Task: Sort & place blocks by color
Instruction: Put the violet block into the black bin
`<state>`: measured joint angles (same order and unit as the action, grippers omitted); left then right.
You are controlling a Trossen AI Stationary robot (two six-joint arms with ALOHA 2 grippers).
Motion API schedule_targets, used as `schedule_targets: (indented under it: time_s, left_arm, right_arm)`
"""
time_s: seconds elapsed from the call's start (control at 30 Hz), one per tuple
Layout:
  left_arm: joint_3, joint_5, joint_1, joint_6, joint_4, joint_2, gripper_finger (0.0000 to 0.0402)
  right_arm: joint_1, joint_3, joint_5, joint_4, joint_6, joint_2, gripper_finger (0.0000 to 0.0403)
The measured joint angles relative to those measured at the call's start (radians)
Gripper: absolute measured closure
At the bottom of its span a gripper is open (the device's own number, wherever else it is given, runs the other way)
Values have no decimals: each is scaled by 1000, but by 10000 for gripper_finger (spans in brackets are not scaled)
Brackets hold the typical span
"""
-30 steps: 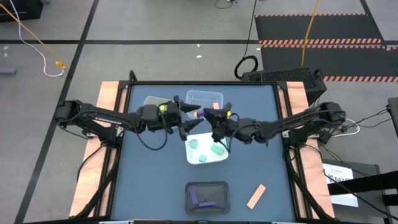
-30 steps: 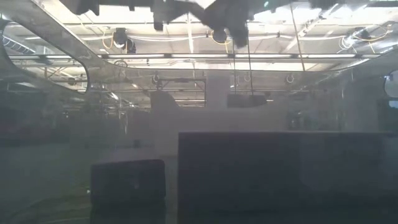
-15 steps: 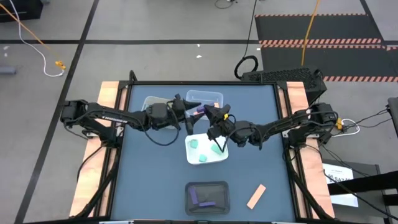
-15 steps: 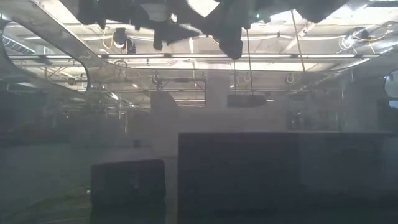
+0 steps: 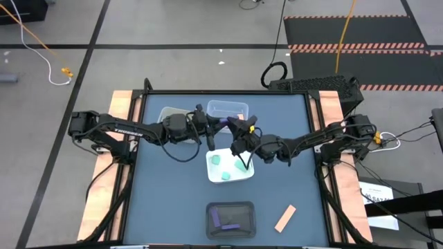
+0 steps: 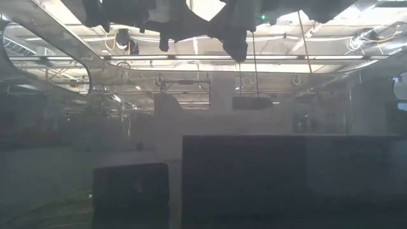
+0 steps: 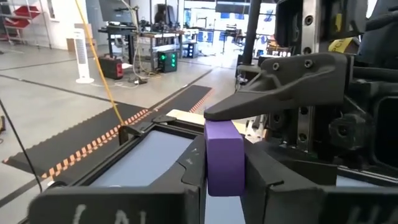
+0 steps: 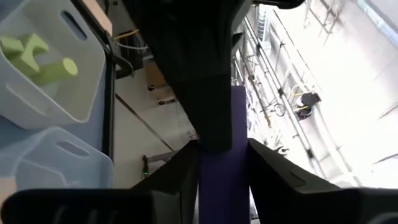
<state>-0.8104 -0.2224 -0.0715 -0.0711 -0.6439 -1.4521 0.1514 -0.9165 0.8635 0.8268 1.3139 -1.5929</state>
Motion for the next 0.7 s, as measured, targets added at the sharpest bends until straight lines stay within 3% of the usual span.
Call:
schedule_targets:
  time_s: [0.2, 0.43, 0.6, 0.7]
  left_arm:
    - [1, 8, 0, -23, 0, 0, 348]
    - [1, 8, -5, -37, -6, 0, 348]
    - [1, -17, -29, -37, -10, 3, 348]
    - [1, -21, -49, -44, 22, 16, 348]
  right_arm:
    - [1, 0, 13, -6, -151, 0, 263]
    - [2, 0, 146, -50, -400, 0, 202]
    - [38, 0, 424, -118, -574, 0, 166]
    - [93, 0, 559, -178, -595, 0, 161]
